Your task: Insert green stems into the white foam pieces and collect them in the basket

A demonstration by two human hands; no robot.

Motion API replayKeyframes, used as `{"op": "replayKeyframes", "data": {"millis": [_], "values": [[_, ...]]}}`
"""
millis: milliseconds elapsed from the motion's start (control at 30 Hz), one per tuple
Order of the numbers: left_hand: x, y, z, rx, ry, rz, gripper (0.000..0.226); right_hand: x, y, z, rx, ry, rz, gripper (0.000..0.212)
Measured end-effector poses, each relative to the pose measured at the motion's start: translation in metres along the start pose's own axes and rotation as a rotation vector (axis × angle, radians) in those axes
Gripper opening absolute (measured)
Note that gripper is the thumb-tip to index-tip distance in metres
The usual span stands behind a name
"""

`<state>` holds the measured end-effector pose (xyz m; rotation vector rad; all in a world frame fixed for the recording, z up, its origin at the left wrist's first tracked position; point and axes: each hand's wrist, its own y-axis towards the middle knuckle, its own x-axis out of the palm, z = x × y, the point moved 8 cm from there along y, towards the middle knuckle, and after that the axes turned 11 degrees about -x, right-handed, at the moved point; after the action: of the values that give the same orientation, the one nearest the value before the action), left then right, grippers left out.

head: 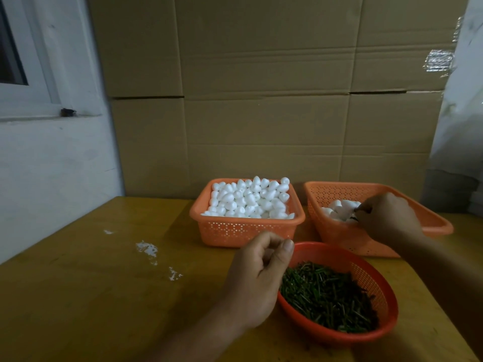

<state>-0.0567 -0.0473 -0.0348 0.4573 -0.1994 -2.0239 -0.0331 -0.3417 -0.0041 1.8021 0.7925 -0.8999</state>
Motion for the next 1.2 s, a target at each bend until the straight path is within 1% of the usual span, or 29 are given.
{"op": "replayKeyframes", "data": {"millis": [167,267,300,367,467,567,633,733,833,933,1067,1200], "values": [[0.0,-0.001,-0.001,0.006,0.013,0.002,0.024,-0.002,0.002,-0.001,0.01,-0.043,-0.021,0.021],[0.0,0.0,-0.002,0.013,0.037,0.017,0.021,-0.007,-0.003,-0.005,-0.014,-0.021,0.03,0.038],[-0.001,0.0,-0.002,0.016,0.048,0.024,0.02,-0.01,-0.007,-0.008,-0.022,0.003,0.049,0.041],[-0.001,0.001,-0.003,0.02,0.069,0.034,0.02,-0.015,-0.016,-0.018,-0.06,0.065,0.085,0.037],[0.001,0.001,-0.003,0.037,0.087,0.029,0.026,-0.025,-0.034,-0.038,-0.128,0.169,0.158,0.022],[-0.001,0.003,-0.005,0.027,0.065,0.029,0.034,-0.034,-0.059,-0.058,-0.184,0.261,0.226,0.024],[-0.004,0.005,-0.006,0.015,0.051,0.048,0.041,-0.032,-0.077,-0.071,-0.218,0.307,0.211,0.029],[-0.011,0.007,-0.007,0.003,0.075,0.078,0.046,-0.023,-0.097,-0.086,-0.273,0.332,0.128,0.032],[-0.026,0.016,-0.004,-0.025,0.129,0.16,0.034,-0.015,-0.107,-0.09,-0.296,0.322,0.074,0.036],[-0.049,0.039,-0.004,-0.067,0.2,0.251,0.023,-0.008,-0.11,-0.088,-0.282,0.312,0.014,0.038],[-0.082,0.089,-0.009,-0.152,0.408,0.292,0.022,-0.007,-0.111,-0.088,-0.272,0.295,-0.005,0.036],[-0.111,0.141,-0.023,-0.271,0.621,0.273,0.032,-0.01,-0.112,-0.088,-0.28,0.3,0.01,0.034]]}}
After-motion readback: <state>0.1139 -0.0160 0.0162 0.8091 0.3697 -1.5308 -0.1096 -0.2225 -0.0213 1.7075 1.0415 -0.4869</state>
